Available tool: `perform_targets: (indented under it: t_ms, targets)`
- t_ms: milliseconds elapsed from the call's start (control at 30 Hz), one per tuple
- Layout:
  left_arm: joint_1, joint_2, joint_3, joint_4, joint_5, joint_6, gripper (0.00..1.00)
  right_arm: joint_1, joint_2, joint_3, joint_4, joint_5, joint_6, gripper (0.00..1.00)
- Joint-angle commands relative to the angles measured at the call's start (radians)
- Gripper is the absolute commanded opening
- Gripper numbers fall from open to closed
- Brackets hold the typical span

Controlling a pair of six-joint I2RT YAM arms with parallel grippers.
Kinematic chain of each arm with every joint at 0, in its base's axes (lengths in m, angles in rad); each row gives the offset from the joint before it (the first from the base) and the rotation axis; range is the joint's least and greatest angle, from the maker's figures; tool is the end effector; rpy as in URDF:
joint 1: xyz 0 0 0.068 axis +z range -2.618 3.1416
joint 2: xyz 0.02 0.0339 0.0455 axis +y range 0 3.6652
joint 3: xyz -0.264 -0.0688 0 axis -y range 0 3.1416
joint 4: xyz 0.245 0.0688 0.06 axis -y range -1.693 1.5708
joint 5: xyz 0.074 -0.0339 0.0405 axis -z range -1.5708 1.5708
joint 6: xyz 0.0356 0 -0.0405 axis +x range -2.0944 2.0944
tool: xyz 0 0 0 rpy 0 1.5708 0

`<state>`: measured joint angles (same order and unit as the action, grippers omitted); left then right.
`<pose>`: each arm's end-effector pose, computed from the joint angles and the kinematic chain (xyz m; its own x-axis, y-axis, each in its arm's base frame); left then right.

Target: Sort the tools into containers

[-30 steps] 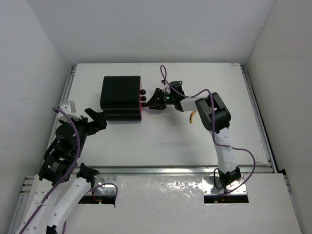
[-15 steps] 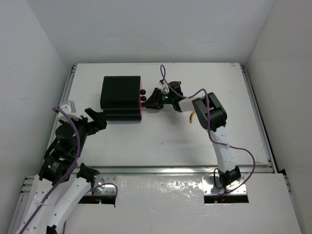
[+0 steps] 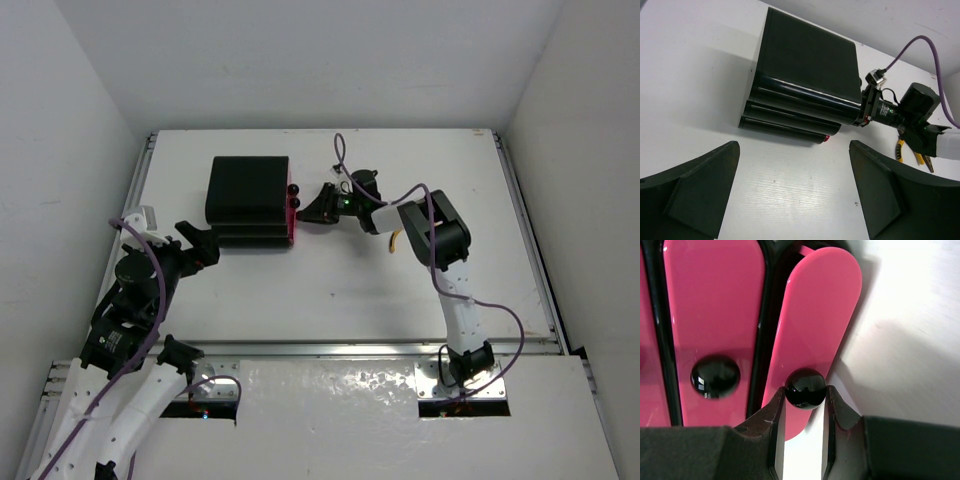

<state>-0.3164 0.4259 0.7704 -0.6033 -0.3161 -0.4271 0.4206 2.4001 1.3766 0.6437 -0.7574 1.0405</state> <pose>0.0929 -0.0188 0.3342 -0.2256 -0.3404 -0.9128 -0.0915 0.9402 -0.3280 0.4338 0.2208 0.0768 -0.9296 0.2709 -0.2500 -0.1527 0.3343 0.9300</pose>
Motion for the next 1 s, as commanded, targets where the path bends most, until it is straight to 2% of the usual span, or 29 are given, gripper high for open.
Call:
perform_targets:
  t_ms: [0,533,967]
  targets:
    - [-0.012,0.01,0.001,0.045,0.008,0.008,0.89,-0.039,-0.061,-0.062,0.031,-0.01,-0.037,0.2]
    - [-0.012,0.013,0.003,0.042,0.003,0.007,0.89,-0.158,-0.157,-0.201,-0.027,-0.04,-0.123,0.21]
    - [-0.012,0.01,0.003,0.042,0.003,0.007,0.89,-0.187,-0.194,-0.191,-0.127,-0.043,-0.186,0.21]
